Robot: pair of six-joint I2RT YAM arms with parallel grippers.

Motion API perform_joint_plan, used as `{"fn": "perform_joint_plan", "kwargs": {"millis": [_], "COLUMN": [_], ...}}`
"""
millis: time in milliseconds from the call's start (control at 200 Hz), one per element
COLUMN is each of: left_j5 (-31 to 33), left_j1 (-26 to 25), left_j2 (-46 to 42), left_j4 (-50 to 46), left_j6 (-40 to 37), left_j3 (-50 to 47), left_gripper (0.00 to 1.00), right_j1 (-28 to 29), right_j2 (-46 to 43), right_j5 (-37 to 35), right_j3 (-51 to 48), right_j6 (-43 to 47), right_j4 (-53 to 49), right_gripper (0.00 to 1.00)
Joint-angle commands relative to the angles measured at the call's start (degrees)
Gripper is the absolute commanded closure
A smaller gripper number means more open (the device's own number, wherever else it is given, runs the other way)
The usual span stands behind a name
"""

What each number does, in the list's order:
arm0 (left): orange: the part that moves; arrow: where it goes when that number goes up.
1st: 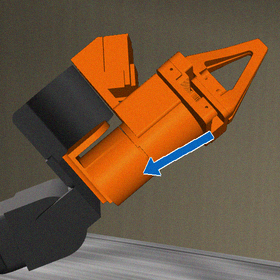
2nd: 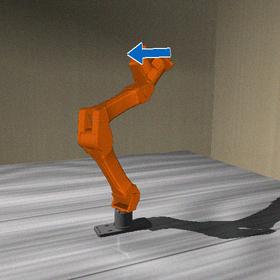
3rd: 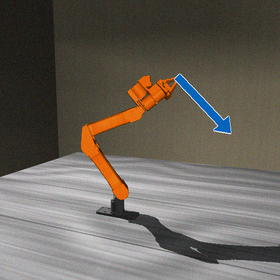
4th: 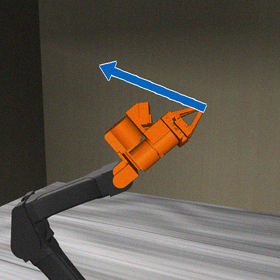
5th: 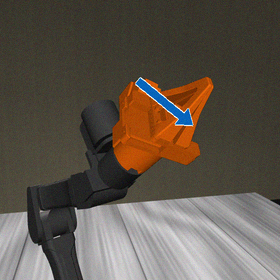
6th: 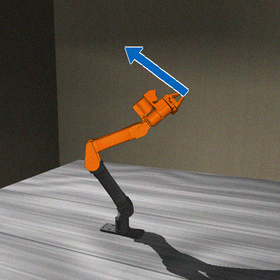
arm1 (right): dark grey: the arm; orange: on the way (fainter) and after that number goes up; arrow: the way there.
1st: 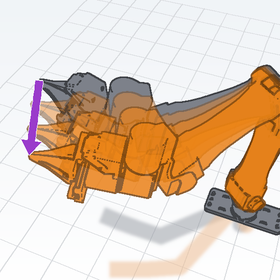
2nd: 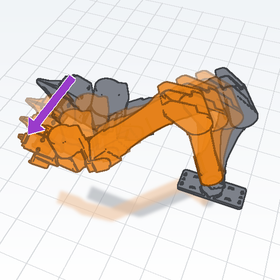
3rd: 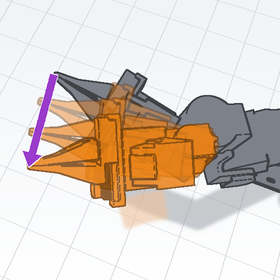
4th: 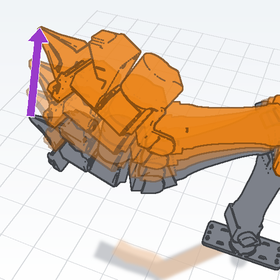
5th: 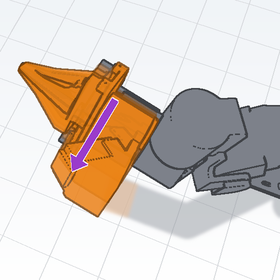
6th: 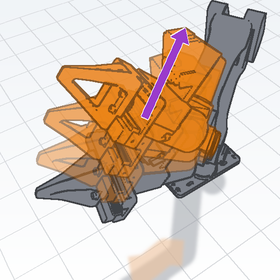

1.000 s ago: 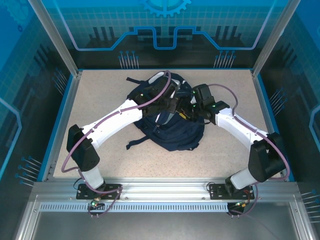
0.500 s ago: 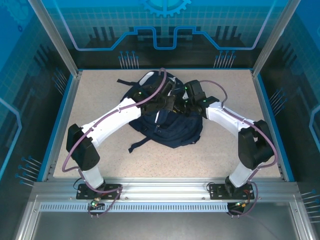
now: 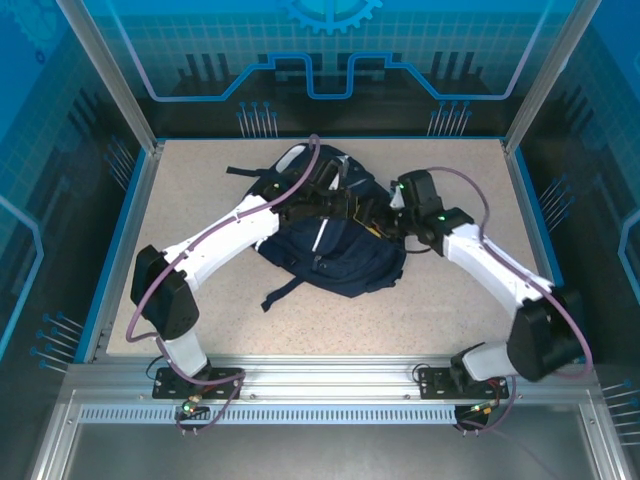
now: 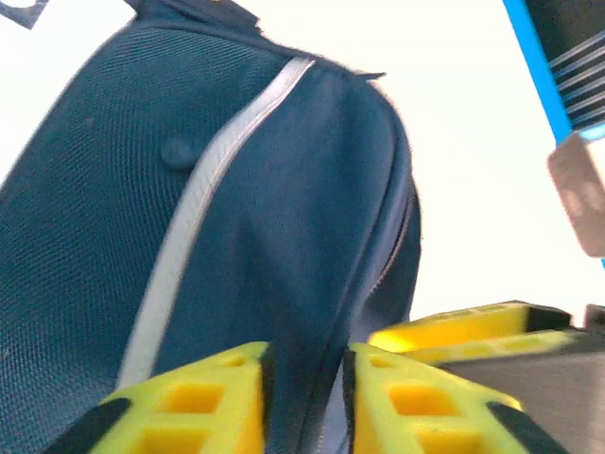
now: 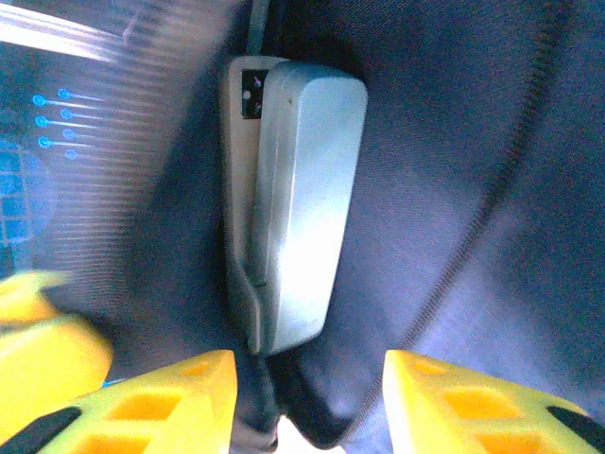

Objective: Pack the student bag
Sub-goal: Close the student bag at the center of the table.

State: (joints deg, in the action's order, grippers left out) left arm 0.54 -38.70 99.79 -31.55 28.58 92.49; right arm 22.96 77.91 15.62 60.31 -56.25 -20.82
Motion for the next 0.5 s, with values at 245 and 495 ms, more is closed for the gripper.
{"fn": "perform_joint_plan", "kwargs": {"millis": [245, 495], "left_j5": [-12.37, -10.34], "left_j1": [9.73, 13.52], "left_j2": [-13.42, -20.84], "left_j4": [12.08, 19.42], "left_j6": [14.3, 28.12], "left_j3": [-20.95, -40.23], "left_gripper": [0.29, 0.28], "right_j1": [-0.64, 5.91], "right_j2": [-10.87, -10.54], "right_j5": [-3.04, -7.63], "right_j3": [-4.29, -3.78], "right_j6": [10.19, 9.23], "right_j4": [-17.53, -14.08], "right_gripper": [0.4, 0.21]}}
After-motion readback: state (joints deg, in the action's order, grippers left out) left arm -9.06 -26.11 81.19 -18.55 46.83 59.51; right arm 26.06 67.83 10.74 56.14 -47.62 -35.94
